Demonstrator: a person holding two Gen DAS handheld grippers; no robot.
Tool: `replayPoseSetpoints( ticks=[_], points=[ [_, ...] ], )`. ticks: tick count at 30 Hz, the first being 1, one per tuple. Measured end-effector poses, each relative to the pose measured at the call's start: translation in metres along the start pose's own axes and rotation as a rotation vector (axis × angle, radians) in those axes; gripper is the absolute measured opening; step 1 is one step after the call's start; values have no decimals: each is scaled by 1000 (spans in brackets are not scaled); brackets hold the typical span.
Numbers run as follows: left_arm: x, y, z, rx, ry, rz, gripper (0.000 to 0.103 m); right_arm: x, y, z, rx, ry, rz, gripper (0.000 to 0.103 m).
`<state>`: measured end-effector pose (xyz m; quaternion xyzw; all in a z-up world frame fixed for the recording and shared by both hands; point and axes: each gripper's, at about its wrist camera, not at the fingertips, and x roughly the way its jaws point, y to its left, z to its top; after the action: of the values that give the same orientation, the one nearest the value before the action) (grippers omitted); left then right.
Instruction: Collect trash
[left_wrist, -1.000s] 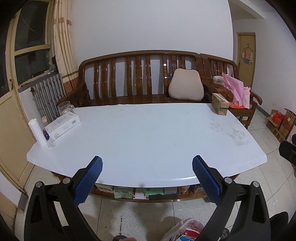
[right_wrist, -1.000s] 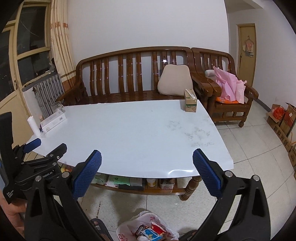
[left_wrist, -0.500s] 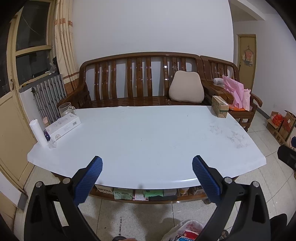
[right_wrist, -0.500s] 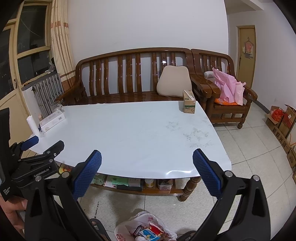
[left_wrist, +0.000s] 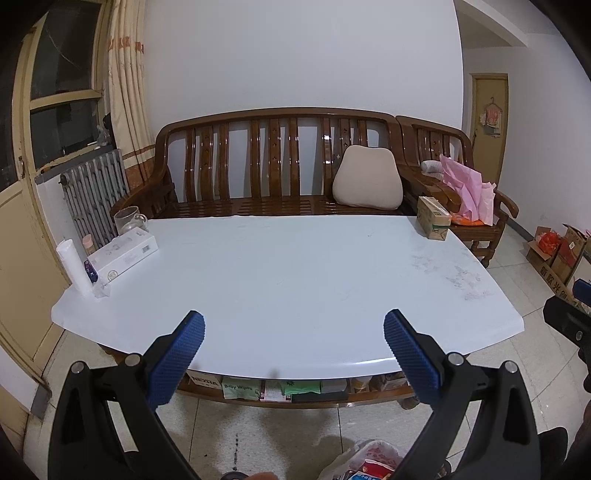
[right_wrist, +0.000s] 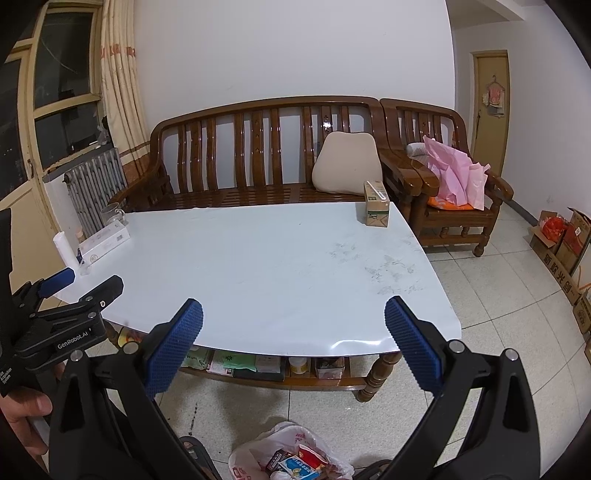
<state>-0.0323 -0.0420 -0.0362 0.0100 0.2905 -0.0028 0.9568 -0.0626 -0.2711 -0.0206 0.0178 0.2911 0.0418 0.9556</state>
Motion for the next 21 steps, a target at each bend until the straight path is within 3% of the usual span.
replayPoseSetpoints(
  ticks=[21],
  points=[
    [-7, 1, 3, -12, -11, -11, 95, 0, -2, -1, 4, -3, -5, 96]
  ],
)
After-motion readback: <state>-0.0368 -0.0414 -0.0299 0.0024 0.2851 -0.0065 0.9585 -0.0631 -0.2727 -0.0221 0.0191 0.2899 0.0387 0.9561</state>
